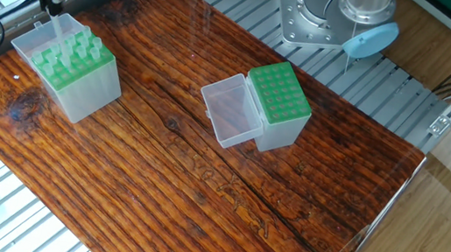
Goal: Transfer all large pipette tips from one holder to another
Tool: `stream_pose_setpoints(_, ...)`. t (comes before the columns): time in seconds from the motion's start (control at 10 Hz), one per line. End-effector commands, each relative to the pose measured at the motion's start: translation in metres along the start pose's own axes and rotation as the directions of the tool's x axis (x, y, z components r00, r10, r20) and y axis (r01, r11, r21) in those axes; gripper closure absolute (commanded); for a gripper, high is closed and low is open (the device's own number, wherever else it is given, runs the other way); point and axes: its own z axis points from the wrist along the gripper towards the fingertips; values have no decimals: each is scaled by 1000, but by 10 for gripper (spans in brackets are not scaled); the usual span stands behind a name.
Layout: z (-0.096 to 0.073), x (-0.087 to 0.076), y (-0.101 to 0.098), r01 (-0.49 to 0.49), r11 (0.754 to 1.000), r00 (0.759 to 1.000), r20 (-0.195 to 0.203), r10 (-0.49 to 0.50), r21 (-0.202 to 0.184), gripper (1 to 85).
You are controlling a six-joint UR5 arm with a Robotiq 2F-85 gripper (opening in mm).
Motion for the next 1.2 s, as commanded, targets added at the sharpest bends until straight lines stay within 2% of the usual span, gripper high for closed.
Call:
stream_pose_setpoints(0.0, 2, 7, -1, 5, 1000, 1000, -10, -6, -17, 803)
stream_pose_setpoints(0.2, 3, 18, 1, -6, 1000, 1000, -31, 5, -25, 803)
stream_pose_setpoints(0.4, 5, 24, 0, -5, 1000, 1000, -26, 5, -30, 807)
stream_pose_setpoints(0.8, 5, 18, 0, 3, 1000, 1000, -8, -3, -24, 807)
stream_pose_setpoints(1.1, 5, 21, -2, 3, 1000, 1000, -18, -3, -17, 807)
